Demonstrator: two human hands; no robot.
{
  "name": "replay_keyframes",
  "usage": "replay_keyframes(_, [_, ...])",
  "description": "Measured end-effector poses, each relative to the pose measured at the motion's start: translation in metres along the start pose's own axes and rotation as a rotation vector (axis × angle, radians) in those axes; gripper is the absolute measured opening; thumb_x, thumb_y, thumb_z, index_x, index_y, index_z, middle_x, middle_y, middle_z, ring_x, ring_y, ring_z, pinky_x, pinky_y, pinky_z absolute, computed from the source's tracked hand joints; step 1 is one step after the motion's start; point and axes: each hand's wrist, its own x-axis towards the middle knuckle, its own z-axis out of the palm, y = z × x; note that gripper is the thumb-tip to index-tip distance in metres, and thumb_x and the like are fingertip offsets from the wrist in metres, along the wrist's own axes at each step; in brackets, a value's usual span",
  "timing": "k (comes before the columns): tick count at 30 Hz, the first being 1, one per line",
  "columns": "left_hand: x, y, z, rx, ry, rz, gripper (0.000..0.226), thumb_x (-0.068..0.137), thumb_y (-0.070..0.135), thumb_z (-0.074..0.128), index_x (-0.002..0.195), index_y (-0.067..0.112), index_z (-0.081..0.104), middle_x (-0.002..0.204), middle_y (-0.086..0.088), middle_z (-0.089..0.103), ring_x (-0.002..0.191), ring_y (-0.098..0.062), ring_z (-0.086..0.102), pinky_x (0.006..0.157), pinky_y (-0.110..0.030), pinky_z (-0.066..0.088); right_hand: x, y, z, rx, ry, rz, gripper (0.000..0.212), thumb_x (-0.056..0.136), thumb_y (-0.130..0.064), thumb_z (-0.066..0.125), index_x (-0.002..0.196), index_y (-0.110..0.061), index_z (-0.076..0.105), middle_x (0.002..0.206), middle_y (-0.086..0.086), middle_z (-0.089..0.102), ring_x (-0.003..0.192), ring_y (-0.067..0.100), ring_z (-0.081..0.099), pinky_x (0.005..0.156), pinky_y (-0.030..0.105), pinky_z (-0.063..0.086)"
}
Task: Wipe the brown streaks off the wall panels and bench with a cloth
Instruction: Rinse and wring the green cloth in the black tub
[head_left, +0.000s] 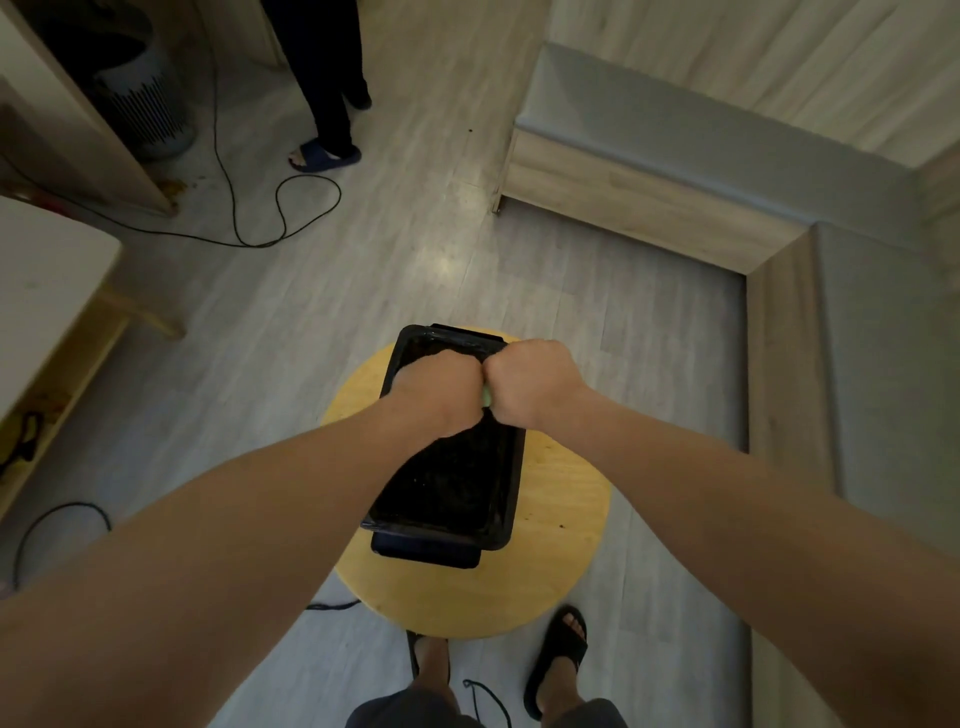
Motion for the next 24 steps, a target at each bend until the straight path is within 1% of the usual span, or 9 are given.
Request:
replay_keyframes(5, [-0.003,-0.018,0.006,0.309,0.255,0.161,0.014,0.097,0.014,0.048,0.108,0.014,0.056,0.103,-0.004,0.069,0.089,-0.029,0.069,0.065,-0.035,0.04,0.007,-0.014,0.002,0.565,-0.248,0.136,0.016,0.081,-0.011,0.057,0.066,-0.014,0.056,0.064,0.003,0.055,0.063,0.023,0.054,0.051,0.029,0.037])
replay_keyframes(10, [0.0,-0.027,0.0,0.437,0.299,0.26,0.012,0.099,0.019,0.047,0.109,0.014,0.052,0.097,-0.001,0.068,0.084,-0.027,0.069,0.061,-0.035,0.039,0.009,-0.006,0.0,1.023,-0.513,0.272,0.031,0.079,-0.007,0.064,0.063,-0.017,0.039,0.051,-0.001,0.029,0.05,0.02,0.024,0.05,0.03,0.021])
replay_keyframes(12, [0.0,-0.025,-0.002,0.417,0.257,0.258,0.009,0.097,0.024,0.052,0.103,0.017,0.05,0.09,0.0,0.061,0.078,-0.024,0.063,0.061,-0.033,0.037,0.008,-0.003,0.001,1.041,-0.565,0.253,0.029,0.082,-0.011,0.067,0.069,-0.016,0.042,0.052,-0.001,0.031,0.049,0.019,0.027,0.049,0.029,0.024])
replay_keyframes(14, [0.001,-0.022,-0.002,0.272,0.15,0.163,0.01,0.09,0.023,0.058,0.092,0.017,0.05,0.083,0.004,0.055,0.07,-0.018,0.056,0.059,-0.032,0.039,0.008,-0.003,0.005,0.85,-0.379,0.144,0.022,0.084,-0.016,0.07,0.074,-0.013,0.05,0.061,-0.001,0.047,0.057,0.019,0.046,0.051,0.028,0.032])
replay_keyframes(16, [0.006,-0.024,-0.002,0.04,0.01,0.023,0.005,0.085,0.017,0.058,0.087,0.014,0.061,0.082,0.0,0.062,0.067,-0.017,0.058,0.056,-0.03,0.044,0.002,-0.003,0.013,0.688,-0.097,0.055,0.019,0.085,-0.02,0.07,0.098,-0.011,0.059,0.091,0.003,0.06,0.083,0.022,0.061,0.061,0.028,0.041])
replay_keyframes(18, [0.009,-0.031,-0.007,-0.227,-0.149,-0.107,0.009,0.084,0.018,0.064,0.082,0.01,0.062,0.072,-0.003,0.062,0.059,-0.018,0.058,0.051,-0.028,0.042,-0.007,0.0,0.022,0.608,0.125,-0.044,0.055,0.086,-0.02,0.068,0.137,-0.01,0.05,0.125,0.008,0.053,0.103,0.024,0.057,0.08,0.032,0.05])
replay_keyframes(20, [0.008,-0.039,-0.014,-0.538,-0.405,-0.207,0.024,0.085,0.022,0.073,0.074,0.013,0.054,0.058,-0.001,0.046,0.046,-0.015,0.038,0.046,-0.025,0.029,-0.018,0.003,0.028,0.509,0.299,-0.167,0.077,0.084,-0.02,0.067,0.154,-0.008,0.036,0.142,0.013,0.043,0.12,0.029,0.051,0.098,0.037,0.05])
replay_keyframes(22, [0.003,-0.041,-0.023,-0.795,-0.747,-0.24,0.032,0.088,0.024,0.073,0.07,0.02,0.046,0.055,0.004,0.034,0.044,-0.011,0.024,0.043,-0.022,0.017,-0.024,0.004,0.029,0.392,0.337,-0.244,0.085,0.083,-0.021,0.069,0.157,-0.004,0.032,0.149,0.016,0.04,0.129,0.035,0.047,0.109,0.041,0.044])
replay_keyframes(24, [-0.002,-0.037,-0.029,-0.872,-0.954,-0.188,0.031,0.092,0.023,0.068,0.071,0.02,0.047,0.057,0.006,0.033,0.042,-0.007,0.022,0.041,-0.019,0.015,-0.023,0.003,0.032,0.292,0.331,-0.263,0.086,0.083,-0.028,0.075,0.154,0.001,0.035,0.141,0.019,0.048,0.122,0.037,0.052,0.105,0.044,0.047])
